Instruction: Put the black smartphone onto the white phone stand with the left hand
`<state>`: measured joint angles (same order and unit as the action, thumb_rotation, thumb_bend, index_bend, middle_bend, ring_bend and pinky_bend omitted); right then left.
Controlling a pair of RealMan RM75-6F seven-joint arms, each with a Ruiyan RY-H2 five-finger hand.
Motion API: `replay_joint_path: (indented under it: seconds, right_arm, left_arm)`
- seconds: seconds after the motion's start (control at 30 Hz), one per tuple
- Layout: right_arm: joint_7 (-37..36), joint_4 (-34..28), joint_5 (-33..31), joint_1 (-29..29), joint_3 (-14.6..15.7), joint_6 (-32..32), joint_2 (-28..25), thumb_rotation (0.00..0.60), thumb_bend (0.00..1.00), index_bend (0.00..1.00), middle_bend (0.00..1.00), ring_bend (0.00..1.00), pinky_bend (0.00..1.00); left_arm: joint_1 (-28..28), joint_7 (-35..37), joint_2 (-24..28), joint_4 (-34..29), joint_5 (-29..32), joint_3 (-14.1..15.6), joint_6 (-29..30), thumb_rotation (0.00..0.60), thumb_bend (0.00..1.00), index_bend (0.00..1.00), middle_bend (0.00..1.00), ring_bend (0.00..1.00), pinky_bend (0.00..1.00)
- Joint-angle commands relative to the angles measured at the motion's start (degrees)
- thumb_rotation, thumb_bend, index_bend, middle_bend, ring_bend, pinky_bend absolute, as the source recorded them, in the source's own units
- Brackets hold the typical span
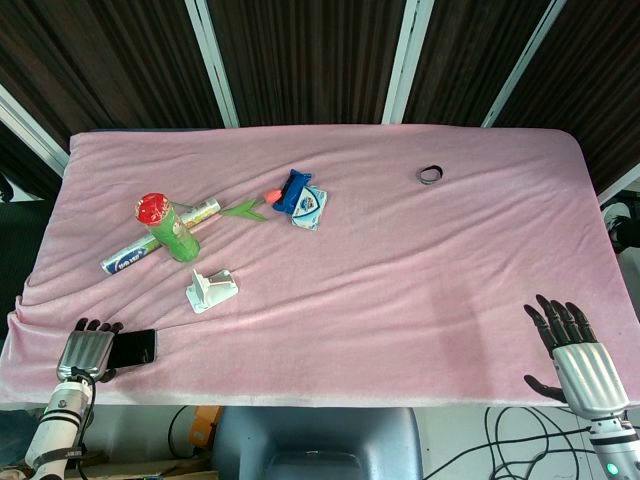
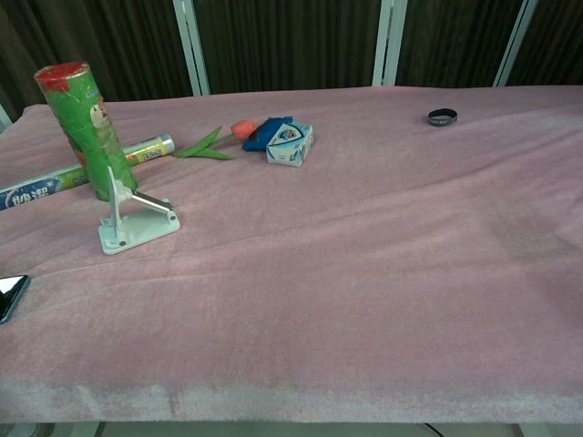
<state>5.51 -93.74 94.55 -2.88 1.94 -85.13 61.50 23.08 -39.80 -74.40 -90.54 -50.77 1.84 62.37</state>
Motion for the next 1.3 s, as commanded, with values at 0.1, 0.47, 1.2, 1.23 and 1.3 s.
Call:
replay_joint_path:
  seconds: [0.1, 0.47, 1.2, 1.23, 1.3]
  right_arm:
    - [-0.4, 0.0, 0.1, 0.2, 0.0, -0.4, -0.1, 0.6, 0.15, 0.0, 0.0, 0.0, 0.0]
    - [0.3, -0.1, 0.2, -0.1, 0.0, 0.0, 0.2, 0.6, 0.15, 0.0, 0.0, 0.0, 0.0]
    - [0.3, -0.1, 0.6, 0.1, 0.1, -0.3, 0.3, 0.6, 0.15, 0.0, 0.0, 0.0, 0.0]
    - [0.4, -0.1, 0.6, 0.1, 0.1, -0.2, 0.3, 0.6, 0.15, 0.0, 0.0, 0.0, 0.0]
    - [0.5, -0.1, 0.5, 0.0, 0.1, -0.1, 0.3, 0.6, 0.15, 0.0, 0.0, 0.0, 0.0]
  left_arm:
    - [0.3, -0.1, -0.3, 0.4, 0.5, 0.1, -0.4, 0.6, 0.22, 0.25, 0.31, 0.19, 0.15]
    - [1.2, -0.9, 0.1, 1.1, 1.2, 0.6, -1.3, 0.6, 0.24, 0.53, 0.61, 0.33, 0.14]
    - [-4.8, 44.3, 2.0, 7.5, -28.9, -1.6, 11.0, 0.6, 0.46, 0.82, 0.93, 0.6, 0.19]
    - [-5.2, 48.5, 1.9, 7.8, -30.3, -1.9, 12.2, 0.6, 0.46, 0.82, 0.93, 0.6, 0.19]
    - [-5.5, 55.2, 1.8, 7.7, -32.1, -2.3, 13.6, 0.6, 0.46, 0.82, 0.93, 0.6, 0.2]
